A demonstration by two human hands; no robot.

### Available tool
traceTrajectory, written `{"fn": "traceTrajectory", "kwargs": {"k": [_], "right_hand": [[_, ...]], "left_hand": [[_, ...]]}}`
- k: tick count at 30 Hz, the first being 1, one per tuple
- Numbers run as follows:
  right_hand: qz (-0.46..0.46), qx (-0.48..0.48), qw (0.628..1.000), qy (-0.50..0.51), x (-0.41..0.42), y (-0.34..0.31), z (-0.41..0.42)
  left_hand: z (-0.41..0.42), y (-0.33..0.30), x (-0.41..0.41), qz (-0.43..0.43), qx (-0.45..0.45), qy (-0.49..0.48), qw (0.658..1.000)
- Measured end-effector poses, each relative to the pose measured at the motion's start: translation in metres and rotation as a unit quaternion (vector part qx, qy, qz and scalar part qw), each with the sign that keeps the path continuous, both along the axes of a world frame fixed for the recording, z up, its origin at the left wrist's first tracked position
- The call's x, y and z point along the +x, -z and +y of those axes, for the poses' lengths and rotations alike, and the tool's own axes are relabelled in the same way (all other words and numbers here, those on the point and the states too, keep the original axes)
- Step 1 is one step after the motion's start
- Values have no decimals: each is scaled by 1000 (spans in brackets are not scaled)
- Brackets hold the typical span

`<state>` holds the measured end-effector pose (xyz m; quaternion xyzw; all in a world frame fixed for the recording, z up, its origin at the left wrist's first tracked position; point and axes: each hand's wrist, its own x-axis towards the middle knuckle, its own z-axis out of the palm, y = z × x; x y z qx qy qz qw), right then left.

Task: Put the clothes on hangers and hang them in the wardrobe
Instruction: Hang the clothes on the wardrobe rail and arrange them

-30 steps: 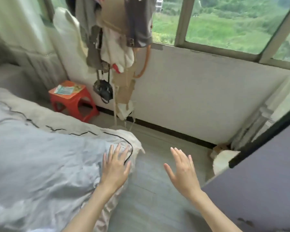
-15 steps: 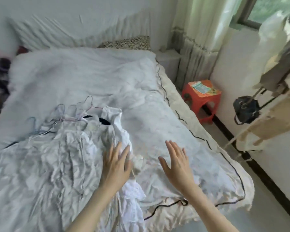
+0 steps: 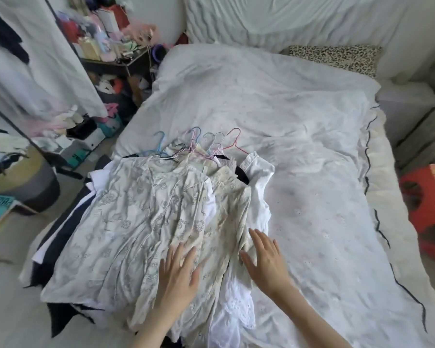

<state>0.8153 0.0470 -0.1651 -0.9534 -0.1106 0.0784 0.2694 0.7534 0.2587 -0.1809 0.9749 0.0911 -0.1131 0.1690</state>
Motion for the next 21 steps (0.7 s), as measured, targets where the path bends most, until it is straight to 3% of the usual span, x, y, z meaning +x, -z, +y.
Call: {"fn": "traceTrajectory", "kwargs": {"k": [8, 10, 16, 21], "right_hand": [[75, -10, 995, -60, 67, 19, 69], [85, -29, 994, -68, 90, 24, 94], [78, -70, 994, -44, 190, 50, 179], [125, -79, 989, -2, 277, 79, 248]], "left_hand": [[74, 28, 30, 72, -4, -57, 996], [106, 33, 58, 55, -7, -55, 997], [202, 62, 170, 36, 5, 16, 999], [251, 104, 238, 19, -9, 85, 996]]}}
